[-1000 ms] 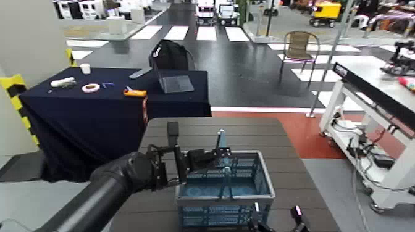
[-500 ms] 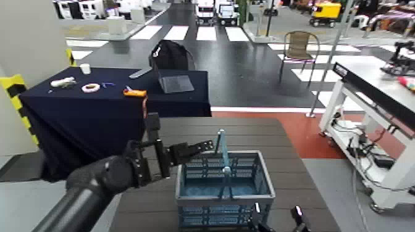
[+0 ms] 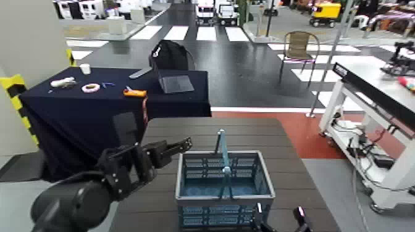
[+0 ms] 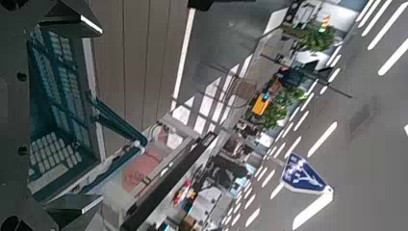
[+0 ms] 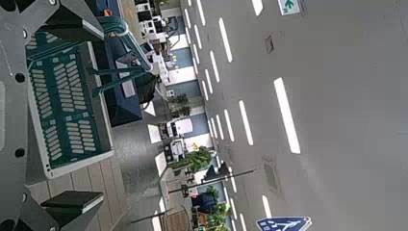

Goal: Place the crate on the table.

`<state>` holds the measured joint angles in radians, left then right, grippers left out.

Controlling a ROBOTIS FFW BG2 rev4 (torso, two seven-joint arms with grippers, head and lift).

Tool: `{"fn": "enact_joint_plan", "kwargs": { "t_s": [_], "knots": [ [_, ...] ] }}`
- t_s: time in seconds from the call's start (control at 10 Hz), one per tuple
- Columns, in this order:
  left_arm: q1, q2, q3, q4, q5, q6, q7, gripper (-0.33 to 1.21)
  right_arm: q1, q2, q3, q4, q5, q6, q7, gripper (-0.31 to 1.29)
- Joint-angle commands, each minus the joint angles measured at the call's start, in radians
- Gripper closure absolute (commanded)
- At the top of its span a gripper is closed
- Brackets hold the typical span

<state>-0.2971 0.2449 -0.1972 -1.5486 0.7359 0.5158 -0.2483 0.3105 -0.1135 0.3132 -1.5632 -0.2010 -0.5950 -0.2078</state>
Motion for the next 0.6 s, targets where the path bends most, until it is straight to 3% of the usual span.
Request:
{"fn": "enact_joint_plan", "kwargs": {
  "t_s": [0.1,0.2,0.6],
  "knots": [
    [0.151,-0.03,0.051,-0.14,-0.174,-0.146,0.054,0.1,0.004,0.0,-0.006,-0.001,0.0,0.0,0.001,0.13],
    [0.199,-0.052,0.068,-0.165,-0.236,-0.204,0.066,0.1,0.005,0.0,-0.009,-0.001,0.0,0.0,0.001,0.13],
    [0.354,-0.05,0.05,-0.203,-0.342,-0.448,0.182,0.1,0.009,0.0,-0.016,-0.004,0.002,0.0,0.001,0.13]
  ]
}}
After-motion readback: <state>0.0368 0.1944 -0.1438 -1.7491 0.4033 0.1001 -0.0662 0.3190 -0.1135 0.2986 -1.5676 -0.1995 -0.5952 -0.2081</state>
